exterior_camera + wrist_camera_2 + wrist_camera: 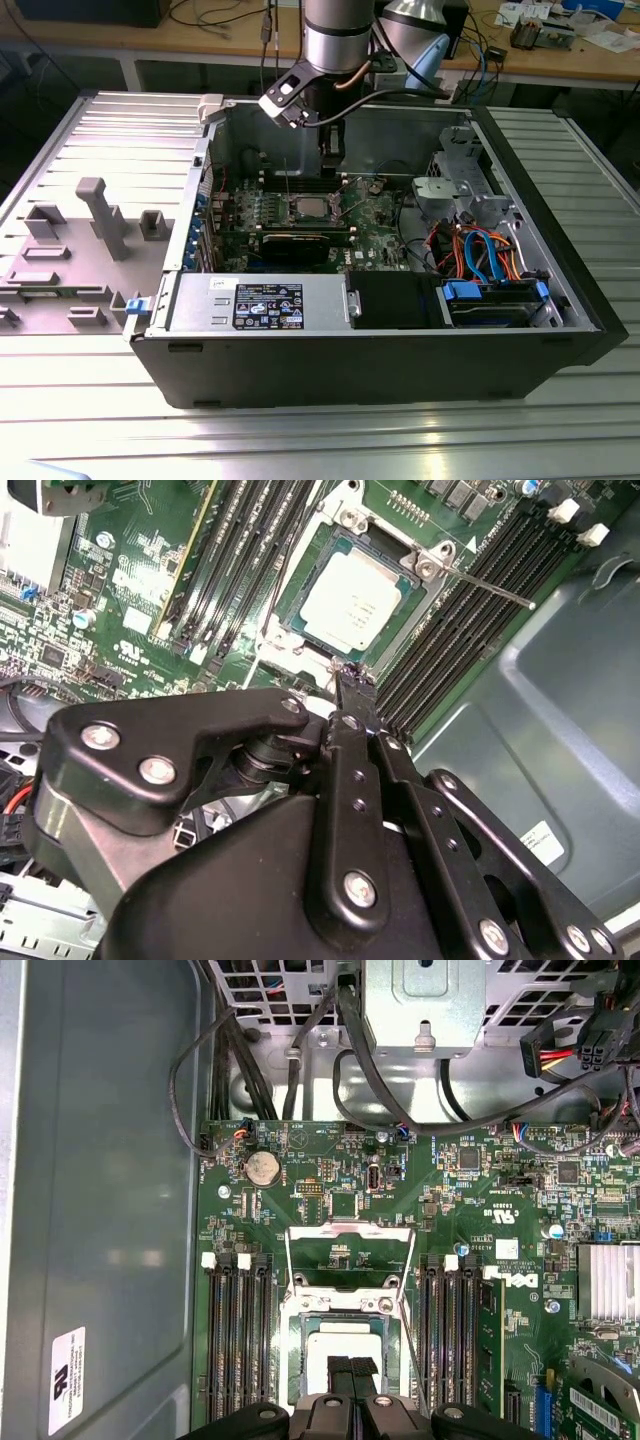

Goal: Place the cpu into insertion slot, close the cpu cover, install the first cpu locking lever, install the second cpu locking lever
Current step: 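Close the cpu cover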

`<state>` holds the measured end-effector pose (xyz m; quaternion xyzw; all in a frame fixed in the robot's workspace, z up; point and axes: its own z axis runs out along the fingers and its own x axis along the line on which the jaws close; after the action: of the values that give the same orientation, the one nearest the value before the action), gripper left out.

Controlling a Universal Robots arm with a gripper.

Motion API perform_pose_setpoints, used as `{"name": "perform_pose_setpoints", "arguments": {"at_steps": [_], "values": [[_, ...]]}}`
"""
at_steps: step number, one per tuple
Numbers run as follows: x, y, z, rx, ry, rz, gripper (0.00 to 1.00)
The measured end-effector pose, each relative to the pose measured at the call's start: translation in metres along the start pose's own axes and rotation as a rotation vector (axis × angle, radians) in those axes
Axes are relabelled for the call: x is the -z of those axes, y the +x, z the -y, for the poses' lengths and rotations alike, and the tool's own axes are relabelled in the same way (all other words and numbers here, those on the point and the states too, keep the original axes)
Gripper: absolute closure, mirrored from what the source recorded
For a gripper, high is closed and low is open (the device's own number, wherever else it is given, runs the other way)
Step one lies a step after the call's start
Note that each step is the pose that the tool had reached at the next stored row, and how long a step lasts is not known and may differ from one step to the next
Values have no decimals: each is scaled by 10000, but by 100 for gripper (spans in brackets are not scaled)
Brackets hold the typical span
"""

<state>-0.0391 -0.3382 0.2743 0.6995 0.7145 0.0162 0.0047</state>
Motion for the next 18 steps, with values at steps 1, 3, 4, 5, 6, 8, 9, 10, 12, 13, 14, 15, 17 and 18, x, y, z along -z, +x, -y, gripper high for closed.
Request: {"name": "perform_pose_setpoints", "arguments": {"at_steps": [1,3,4,5,6,8,9,10,12,13,14,15,17,18], "values": [[0,0,-4,2,0,0,89],[-1,0,-15,0,-1,-1,89],[-1,0,-20,-1,0,0,89],[-1,0,-21,-2,0,0,89],[-1,0,-22,-1,0,0,89],[-1,-1,-27,1,0,0,89],[-1,-1,-35,-1,0,0,89],[-1,-1,-36,-1,0,0,89],[-5,-4,-185,0,0,0,89],[-6,-4,-194,0,0,0,89],[-6,-4,-204,0,0,-1,89],[-7,-5,-215,1,-1,0,89],[-7,-5,-229,1,-1,0,89],[-7,-5,-235,0,0,0,89]]}}
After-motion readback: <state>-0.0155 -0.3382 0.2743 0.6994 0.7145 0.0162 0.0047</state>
